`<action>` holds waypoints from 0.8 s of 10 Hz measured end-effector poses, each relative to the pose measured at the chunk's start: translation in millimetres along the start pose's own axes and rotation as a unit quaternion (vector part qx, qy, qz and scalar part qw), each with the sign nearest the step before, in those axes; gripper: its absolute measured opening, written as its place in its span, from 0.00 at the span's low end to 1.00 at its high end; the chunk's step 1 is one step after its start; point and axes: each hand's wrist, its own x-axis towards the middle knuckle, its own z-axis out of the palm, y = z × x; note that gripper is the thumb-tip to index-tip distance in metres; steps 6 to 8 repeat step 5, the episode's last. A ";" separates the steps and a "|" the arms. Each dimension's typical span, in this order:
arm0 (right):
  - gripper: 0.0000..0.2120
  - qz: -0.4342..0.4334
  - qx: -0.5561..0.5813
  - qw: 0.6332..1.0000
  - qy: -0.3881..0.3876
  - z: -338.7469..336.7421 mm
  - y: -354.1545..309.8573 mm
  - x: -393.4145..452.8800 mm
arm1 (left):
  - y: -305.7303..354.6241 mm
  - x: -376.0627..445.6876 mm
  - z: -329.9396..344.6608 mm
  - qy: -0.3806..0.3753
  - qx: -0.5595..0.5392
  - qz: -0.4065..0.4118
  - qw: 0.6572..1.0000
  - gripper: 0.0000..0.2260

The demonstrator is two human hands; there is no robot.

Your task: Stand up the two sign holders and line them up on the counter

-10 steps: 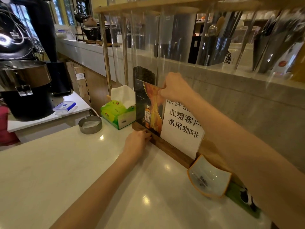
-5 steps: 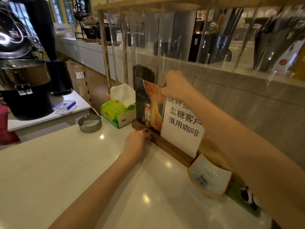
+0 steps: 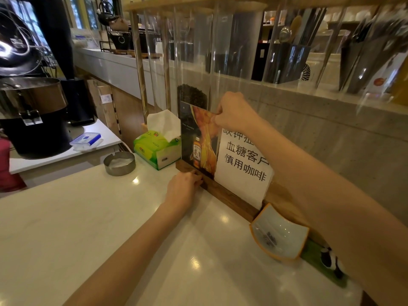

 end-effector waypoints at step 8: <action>0.20 -0.050 0.003 0.998 0.033 -10.7 -8.4 -27.1 | -4.6 -7.9 -62.9 -0.061 -0.061 -0.091 0.992 0.23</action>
